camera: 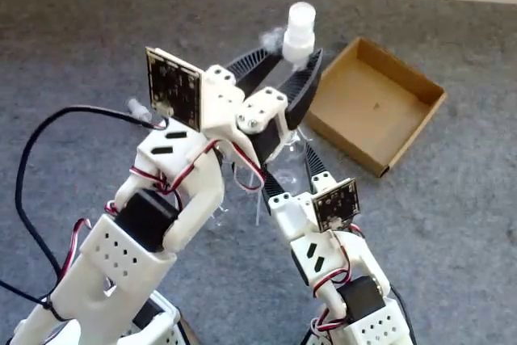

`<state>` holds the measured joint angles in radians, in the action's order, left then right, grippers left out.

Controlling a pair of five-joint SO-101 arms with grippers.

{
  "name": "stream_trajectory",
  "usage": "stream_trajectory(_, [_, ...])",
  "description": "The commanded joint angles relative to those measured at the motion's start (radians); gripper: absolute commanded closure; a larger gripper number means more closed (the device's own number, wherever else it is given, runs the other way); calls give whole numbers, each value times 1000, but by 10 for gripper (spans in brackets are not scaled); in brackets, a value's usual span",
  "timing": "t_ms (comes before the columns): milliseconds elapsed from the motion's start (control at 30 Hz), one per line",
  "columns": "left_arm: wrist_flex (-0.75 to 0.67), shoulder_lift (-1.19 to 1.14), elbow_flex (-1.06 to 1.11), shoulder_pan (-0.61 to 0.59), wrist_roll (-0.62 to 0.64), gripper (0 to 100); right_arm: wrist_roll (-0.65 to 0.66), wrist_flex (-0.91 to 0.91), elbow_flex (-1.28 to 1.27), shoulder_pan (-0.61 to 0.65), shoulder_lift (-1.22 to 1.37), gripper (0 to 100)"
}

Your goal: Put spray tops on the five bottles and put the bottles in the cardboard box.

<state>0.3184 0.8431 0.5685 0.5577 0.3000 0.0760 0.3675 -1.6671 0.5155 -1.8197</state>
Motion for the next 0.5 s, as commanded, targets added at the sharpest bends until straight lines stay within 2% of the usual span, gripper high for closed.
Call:
stream_trajectory(0, [-28, 79, 45, 15, 18, 916, 14, -4, -47, 7, -18, 875])
stream_trajectory(167, [-46, 102, 45, 12, 149, 916, 12, -4, -47, 7, -18, 875])
stream_trajectory(333, [-216, 101, 54, 10, 110, 916, 11, -1, -48, 7, -18, 875])
stream_trajectory(467, [-219, 99, 56, -4, 112, 916, 11, -1, -48, 7, -18, 875])
